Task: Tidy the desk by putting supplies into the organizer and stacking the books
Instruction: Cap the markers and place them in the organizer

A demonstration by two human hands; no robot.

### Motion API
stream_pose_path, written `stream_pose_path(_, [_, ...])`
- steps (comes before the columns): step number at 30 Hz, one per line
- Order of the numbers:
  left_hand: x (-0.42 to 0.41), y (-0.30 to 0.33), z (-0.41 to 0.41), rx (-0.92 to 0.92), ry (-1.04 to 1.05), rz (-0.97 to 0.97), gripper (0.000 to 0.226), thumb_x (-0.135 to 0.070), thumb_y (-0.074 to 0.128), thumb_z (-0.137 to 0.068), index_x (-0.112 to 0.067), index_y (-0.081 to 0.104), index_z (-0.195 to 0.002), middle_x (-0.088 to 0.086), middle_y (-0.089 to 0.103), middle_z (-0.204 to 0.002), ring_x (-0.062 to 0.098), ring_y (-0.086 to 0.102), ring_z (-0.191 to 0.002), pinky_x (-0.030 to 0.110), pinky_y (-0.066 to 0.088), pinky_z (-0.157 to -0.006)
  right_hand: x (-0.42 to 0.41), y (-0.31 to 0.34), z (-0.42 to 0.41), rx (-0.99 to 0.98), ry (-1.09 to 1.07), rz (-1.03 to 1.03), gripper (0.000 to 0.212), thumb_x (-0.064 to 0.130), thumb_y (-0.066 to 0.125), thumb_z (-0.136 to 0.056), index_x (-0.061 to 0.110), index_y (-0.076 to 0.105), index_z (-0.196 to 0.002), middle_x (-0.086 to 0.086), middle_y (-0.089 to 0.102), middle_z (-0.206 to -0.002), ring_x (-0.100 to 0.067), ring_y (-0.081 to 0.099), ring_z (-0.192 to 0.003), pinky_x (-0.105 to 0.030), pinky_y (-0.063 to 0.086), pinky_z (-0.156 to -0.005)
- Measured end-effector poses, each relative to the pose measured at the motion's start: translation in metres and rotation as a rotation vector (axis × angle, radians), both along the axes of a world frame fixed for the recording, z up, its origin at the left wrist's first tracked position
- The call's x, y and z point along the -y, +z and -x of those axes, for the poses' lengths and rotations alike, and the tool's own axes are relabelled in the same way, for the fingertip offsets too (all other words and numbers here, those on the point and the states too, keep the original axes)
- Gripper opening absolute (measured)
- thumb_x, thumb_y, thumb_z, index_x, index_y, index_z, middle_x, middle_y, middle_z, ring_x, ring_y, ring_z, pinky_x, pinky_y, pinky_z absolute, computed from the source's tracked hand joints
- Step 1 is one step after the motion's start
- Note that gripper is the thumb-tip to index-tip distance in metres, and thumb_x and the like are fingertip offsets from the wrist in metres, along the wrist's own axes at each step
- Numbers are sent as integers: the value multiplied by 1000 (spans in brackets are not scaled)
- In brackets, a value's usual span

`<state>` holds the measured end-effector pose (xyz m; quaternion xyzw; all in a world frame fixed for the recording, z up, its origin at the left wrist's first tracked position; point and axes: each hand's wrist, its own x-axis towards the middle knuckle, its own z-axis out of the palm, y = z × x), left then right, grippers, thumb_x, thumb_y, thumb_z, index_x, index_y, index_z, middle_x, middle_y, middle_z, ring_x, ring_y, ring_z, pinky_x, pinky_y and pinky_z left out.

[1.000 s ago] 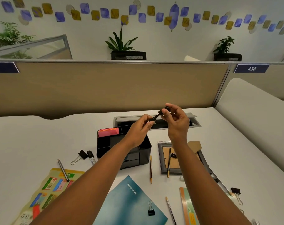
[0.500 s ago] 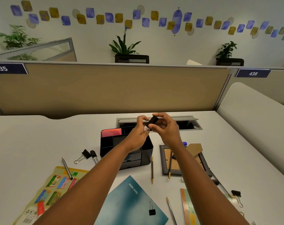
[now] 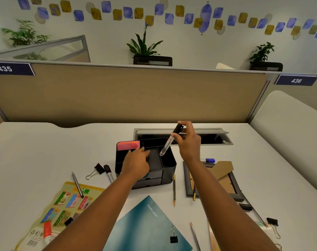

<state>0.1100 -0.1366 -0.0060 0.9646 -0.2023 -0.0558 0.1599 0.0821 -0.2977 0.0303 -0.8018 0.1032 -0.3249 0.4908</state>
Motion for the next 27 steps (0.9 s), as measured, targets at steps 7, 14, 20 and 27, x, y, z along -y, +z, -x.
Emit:
stream_pose_path(7, [-3,-12,0,72,4,-146,54,-2,40,-91,-15,33,-143,4,27,-155,22,27,-142,33,16,-118,-1,-23,-21,-161,-9,128,31,12,66,-82,12,52,-109,-14,69,-101,-25,65,-92,-27,49,-77])
stream_pose_path(14, [-3,-16,-2,142,-22,-158,54,2,40,-88,-14,40,-140,4,34,-152,23,35,-138,33,25,-115,0,-63,-32,-349,-45,307,39,24,67,-80,24,52,-117,-13,54,-113,-25,53,-103,-26,42,-82])
stream_pose_path(20, [-1,-25,-3,286,-2,-74,27,-5,59,-76,-8,73,-99,11,72,-106,26,70,-93,31,55,-79,11,-64,-39,-305,-34,400,48,34,63,-83,20,49,-126,-9,50,-123,-23,43,-114,-32,41,-91])
stream_pose_path(27, [-7,-28,-7,351,-62,-38,21,-16,58,-51,-17,76,-62,-1,75,-66,13,68,-51,24,53,-42,66,-89,-25,-417,-298,202,29,18,53,-91,12,54,-119,-14,55,-124,-28,49,-115,-33,42,-89])
